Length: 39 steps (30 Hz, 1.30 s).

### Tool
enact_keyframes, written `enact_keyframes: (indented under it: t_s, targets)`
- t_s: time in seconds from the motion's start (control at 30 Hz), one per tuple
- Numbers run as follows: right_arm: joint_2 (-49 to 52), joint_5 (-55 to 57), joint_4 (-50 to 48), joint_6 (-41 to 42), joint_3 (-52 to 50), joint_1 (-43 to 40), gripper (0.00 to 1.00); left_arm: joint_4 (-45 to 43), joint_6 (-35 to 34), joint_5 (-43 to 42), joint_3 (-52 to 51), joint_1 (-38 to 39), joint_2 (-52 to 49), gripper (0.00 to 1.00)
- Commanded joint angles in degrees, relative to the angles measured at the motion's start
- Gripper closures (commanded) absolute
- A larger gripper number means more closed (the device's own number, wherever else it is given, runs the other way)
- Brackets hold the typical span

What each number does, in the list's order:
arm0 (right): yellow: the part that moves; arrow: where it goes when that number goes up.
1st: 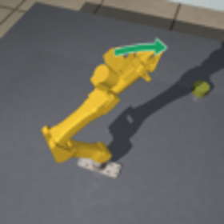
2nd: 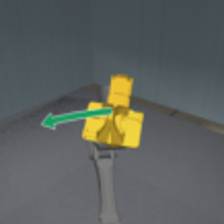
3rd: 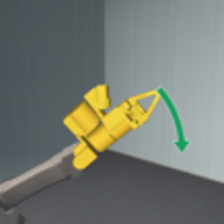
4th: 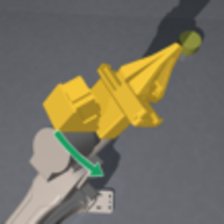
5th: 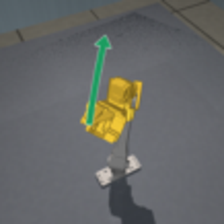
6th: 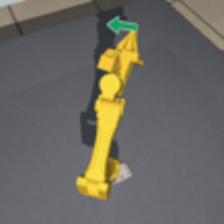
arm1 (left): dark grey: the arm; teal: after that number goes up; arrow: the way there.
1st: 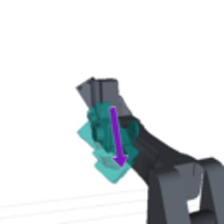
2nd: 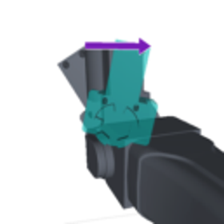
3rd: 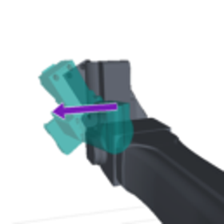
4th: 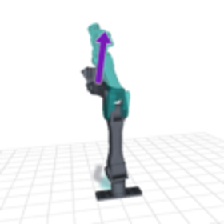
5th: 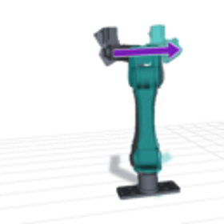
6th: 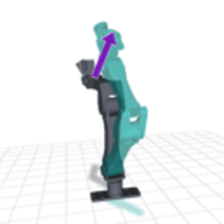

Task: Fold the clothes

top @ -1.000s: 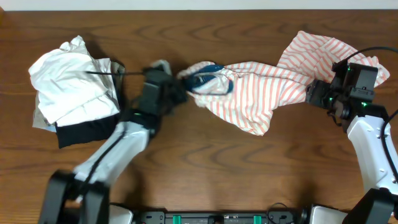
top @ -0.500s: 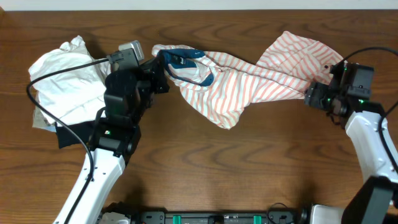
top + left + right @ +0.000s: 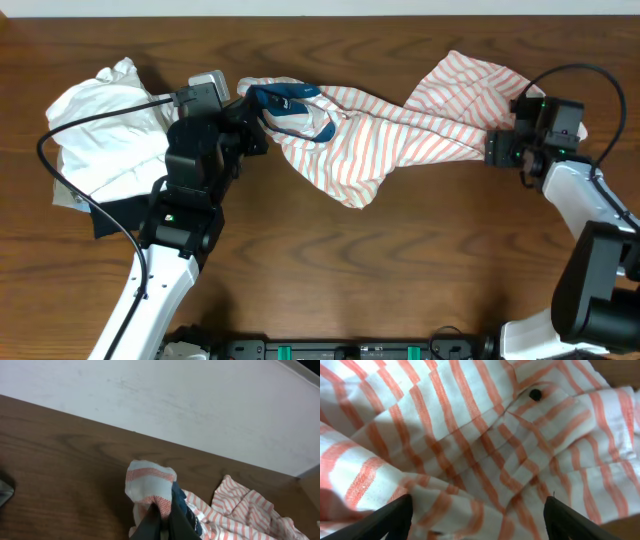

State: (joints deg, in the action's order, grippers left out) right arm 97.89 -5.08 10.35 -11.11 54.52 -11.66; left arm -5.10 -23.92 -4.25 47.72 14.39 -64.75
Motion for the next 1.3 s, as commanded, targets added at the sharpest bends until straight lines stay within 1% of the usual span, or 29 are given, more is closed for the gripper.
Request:
enact_keyframes:
  t_s: [0.0,0.07,0.1,0.13,0.17,0.2,0.23,0.37,0.43,0.5,0.57,0.67,0.77,0.8,0.83,0.87,0.9,0.93,1.0,1.13,1.27]
  targets:
    - [2.45,0.35,-0.9,-5.16,0.11,-0.42,0.21,-0.28,0.98,0.9,1.01,-0.24,0.68,0.94]
    - [4.04,0.37,-1.07,-5.92,0.11,-0.37,0.25,-0.28,0.98,0.9,1.01,-0.24,0.68,0.94]
    - [4.81,0.37,-1.14,-5.92,0.11,-0.37,0.29,-0.28,0.98,0.9,1.01,-0.24,0.68,0.94]
    - [5.33,0.35,-1.22,-5.88,0.11,-0.37,0.37,-0.28,0.98,0.9,1.01,-0.24,0.68,0.94]
    - [5.77,0.35,-1.42,-5.88,0.11,-0.35,0.55,-0.28,0.98,0.9,1.01,-0.24,0.68,0.94]
    - [5.88,0.35,-1.66,-5.75,0.11,-0.31,0.86,-0.28,0.98,0.9,1.01,-0.24,0.68,0.94]
    - [5.79,0.37,-2.03,-4.81,0.15,-0.26,0.99,-0.28,0.98,0.9,1.01,-0.24,0.68,0.94]
    - [1.44,0.92,-2.43,-1.62,2.82,0.48,0.99,-0.33,1.03,0.92,1.01,-0.24,0.68,0.94]
    - [-1.66,3.54,-2.71,0.61,5.51,0.9,0.99,-0.55,1.55,0.94,1.01,-0.24,0.68,0.94]
    - [-4.66,6.8,-4.85,2.6,8.76,1.46,0.99,-1.05,3.48,0.96,1.01,-0.24,0.68,0.94]
    - [-6.1,8.35,-9.44,2.95,11.74,1.92,0.99,-1.86,4.02,2.45,1.01,-0.24,0.68,0.94]
    - [-4.98,8.31,-16.39,5.2,15.32,2.14,0.99,-2.47,4.5,6.16,1.01,-0.24,0.68,0.94]
    - [0.15,8.26,-18.4,10.69,18.67,2.08,0.99,-2.49,5.09,9.77,1.01,-0.24,0.48,0.94]
    - [2.6,7.98,-17.75,12.26,19.91,2.1,0.93,-2.47,5.31,10.36,1.01,-0.24,0.33,0.94]
    - [5.53,6.45,-16.24,13.07,21.4,2.1,0.75,-2.45,5.68,10.6,0.98,-0.24,0.04,0.94]
    - [7.98,4.72,-14.36,13.03,22.56,2.1,0.38,-2.36,6.08,10.58,1.01,-0.24,-0.17,0.94]
    - [10.4,3.3,-11.19,13.0,23.82,2.1,0.05,-2.08,6.1,10.58,1.01,-0.24,-0.48,0.94]
    - [12.0,3.13,-7.85,12.98,24.79,2.1,0.01,-1.57,6.1,10.58,1.01,-0.24,-0.7,0.94]
    - [13.9,4.59,-1.77,12.61,25.64,2.08,0.01,-0.55,6.1,10.58,0.98,-0.24,-1.09,0.94]
    - [13.92,9.57,5.75,12.61,25.64,2.05,0.01,0.33,6.4,10.58,0.98,-0.24,-1.49,0.94]
    - [13.22,10.88,13.46,12.22,25.64,1.53,0.01,0.13,8.9,11.1,0.98,-0.24,-1.49,0.94]
